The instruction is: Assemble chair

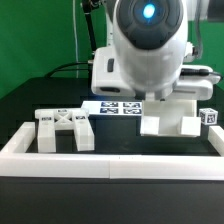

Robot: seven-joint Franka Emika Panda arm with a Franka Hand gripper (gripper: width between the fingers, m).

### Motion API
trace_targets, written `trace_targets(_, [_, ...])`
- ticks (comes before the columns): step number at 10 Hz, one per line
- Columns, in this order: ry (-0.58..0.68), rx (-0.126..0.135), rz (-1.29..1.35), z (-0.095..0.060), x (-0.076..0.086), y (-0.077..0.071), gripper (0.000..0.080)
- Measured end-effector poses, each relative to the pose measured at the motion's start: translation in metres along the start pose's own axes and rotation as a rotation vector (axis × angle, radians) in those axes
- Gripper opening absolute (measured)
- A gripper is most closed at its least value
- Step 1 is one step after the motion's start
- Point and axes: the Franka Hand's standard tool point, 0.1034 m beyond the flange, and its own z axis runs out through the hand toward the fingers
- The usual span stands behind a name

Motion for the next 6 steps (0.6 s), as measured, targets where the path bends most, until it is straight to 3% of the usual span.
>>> trace_targets(2, [-0.122,-0.005,0.05,0.012,0.0032,0.008,0.033])
trace_targets(3, [-0.116,-0.009,0.046,0.012,0.0111,0.0085,0.033])
trace_targets(4, [-0.081,-0.005,0.045,0.0084,0.0103,0.0075,0.0416])
trace_targets(5, [-0.078,0.002,0.05,0.0113,0.0078,0.0087,0.0567])
trace_targets(6, [-0.072,0.004,0.052,0.0119,0.0108,0.01,0.0567])
